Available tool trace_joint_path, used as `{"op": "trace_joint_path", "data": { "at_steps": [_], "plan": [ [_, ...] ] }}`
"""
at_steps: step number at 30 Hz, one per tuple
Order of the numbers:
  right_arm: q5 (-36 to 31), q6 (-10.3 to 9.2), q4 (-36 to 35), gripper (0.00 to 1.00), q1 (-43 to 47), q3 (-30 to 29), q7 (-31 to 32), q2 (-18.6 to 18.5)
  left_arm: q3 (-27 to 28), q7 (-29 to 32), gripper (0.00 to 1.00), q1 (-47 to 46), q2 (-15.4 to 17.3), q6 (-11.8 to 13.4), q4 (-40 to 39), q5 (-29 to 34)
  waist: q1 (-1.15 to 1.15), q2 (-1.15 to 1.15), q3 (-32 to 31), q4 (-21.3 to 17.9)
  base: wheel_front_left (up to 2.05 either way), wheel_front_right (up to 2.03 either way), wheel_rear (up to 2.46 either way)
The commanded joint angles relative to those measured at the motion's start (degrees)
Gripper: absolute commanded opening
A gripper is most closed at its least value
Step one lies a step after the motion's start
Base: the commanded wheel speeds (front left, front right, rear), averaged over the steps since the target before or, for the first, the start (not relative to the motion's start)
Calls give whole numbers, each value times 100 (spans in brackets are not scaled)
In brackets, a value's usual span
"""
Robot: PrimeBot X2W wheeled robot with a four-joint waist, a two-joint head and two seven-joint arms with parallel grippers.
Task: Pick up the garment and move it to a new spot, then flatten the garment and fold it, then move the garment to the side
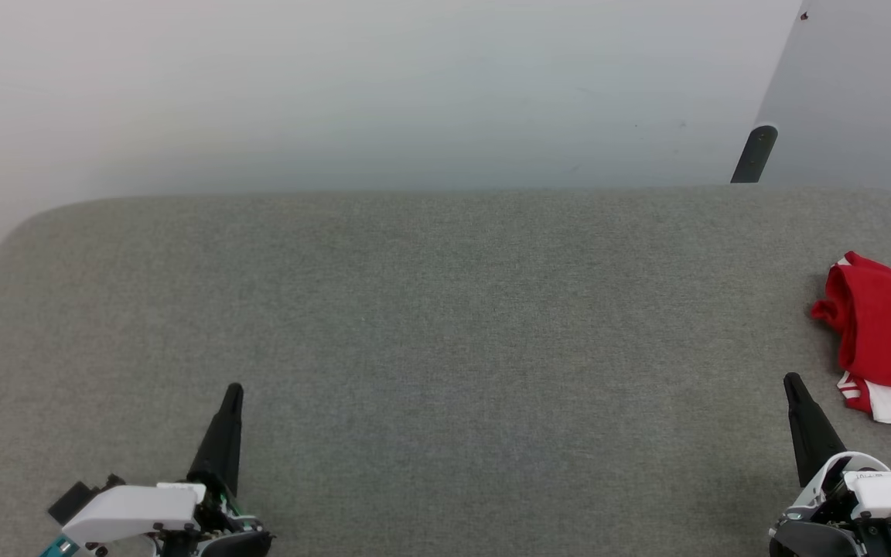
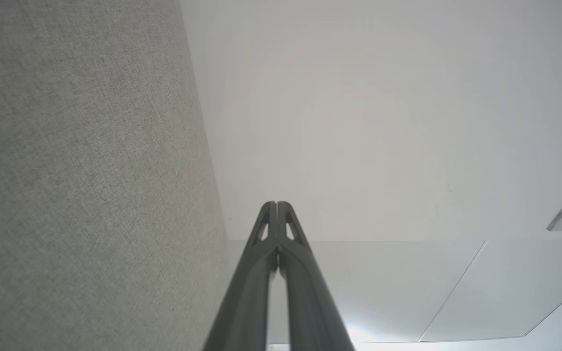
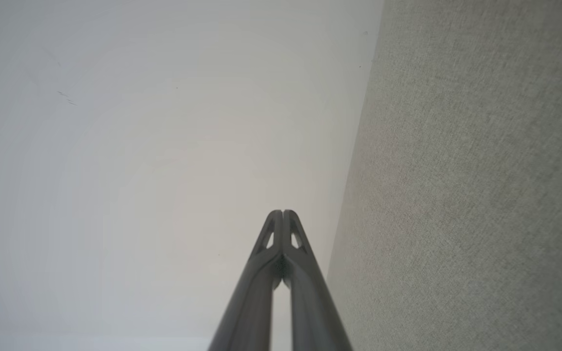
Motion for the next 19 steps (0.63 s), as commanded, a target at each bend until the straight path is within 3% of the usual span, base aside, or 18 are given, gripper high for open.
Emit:
{"op": "trace_joint_path", "data": {
  "at_steps": [1,19],
  "plan": [
    [26,2,2,0,-18,-1,10,20,18,22,0,-55,-5,-20,7,-2,0,0,0,0,0,0,0],
    [26,2,2,0,-18,-1,10,20,18,22,0,-55,-6,-20,6,0,0,0,0,0,0,0,0]
  ]
}}
